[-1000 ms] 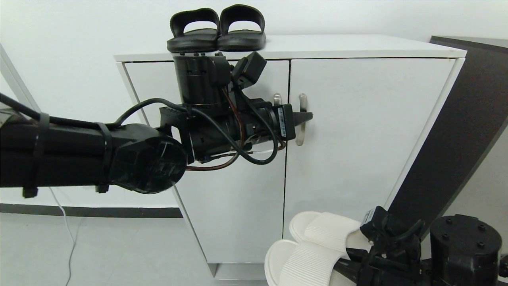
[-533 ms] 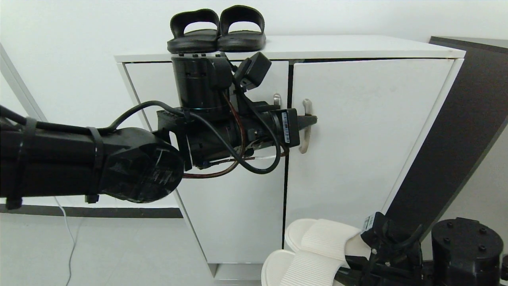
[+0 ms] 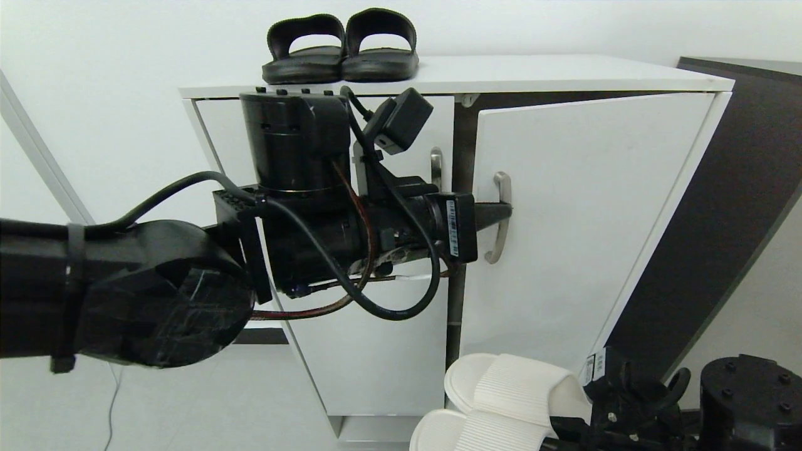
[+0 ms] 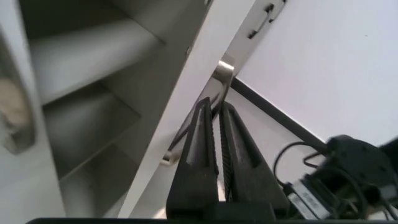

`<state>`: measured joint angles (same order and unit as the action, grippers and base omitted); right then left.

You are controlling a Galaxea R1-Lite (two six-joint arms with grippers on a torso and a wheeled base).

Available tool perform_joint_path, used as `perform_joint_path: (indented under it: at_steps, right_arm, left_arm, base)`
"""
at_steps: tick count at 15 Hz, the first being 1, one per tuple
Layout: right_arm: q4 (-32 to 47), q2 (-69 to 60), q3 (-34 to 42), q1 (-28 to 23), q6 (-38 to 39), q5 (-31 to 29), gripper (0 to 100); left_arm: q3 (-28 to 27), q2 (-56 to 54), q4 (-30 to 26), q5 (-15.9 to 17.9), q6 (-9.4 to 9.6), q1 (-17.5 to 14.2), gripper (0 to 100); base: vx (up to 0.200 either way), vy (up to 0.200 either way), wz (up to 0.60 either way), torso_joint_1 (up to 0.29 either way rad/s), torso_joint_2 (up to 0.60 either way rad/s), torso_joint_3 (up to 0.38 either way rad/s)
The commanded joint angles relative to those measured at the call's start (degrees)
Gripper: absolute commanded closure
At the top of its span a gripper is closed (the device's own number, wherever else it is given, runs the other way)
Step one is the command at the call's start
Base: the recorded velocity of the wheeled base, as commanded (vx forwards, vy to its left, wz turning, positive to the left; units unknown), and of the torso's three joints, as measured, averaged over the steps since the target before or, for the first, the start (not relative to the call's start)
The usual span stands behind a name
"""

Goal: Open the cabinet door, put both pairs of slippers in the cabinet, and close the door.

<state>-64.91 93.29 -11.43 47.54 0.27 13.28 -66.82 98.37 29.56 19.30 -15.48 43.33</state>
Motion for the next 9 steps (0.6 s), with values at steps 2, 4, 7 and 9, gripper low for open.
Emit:
perform_joint_path:
  at_steps: [2, 4, 7, 9]
  right_arm:
    - [-0.39, -0.13, 0.98, 0.97, -0.36, 0.0, 100]
    - [-1.71, -0.13, 1.5, 1.5, -0.36, 0.0, 100]
    - [-2.59, -0.13, 2.21, 1.94, -0.44, 0.0, 100]
    - [-2.94, -0.22, 2.65, 2.73, -0.53, 0.0, 100]
  left_arm:
    - [2.39, -3.36, 0.23, -0.05, 0.1, 1.94, 100]
    - [4.33, -5.64, 0.14, -0.05, 0.45, 3.17, 100]
    - [8.19, -9.16, 0.23, -0.14, 1.07, 4.31, 100]
    - [10.48, -10.48, 0.32, -0.14, 1.07, 4.22, 100]
  base:
    - [0.0, 0.0, 0.0, 0.0, 0.0, 0.0]
    - [0.0, 0.0, 0.0, 0.0, 0.0, 0.0]
    - [0.0, 0.0, 0.0, 0.0, 0.0, 0.0]
    - [0.0, 0.0, 0.0, 0.0, 0.0, 0.0]
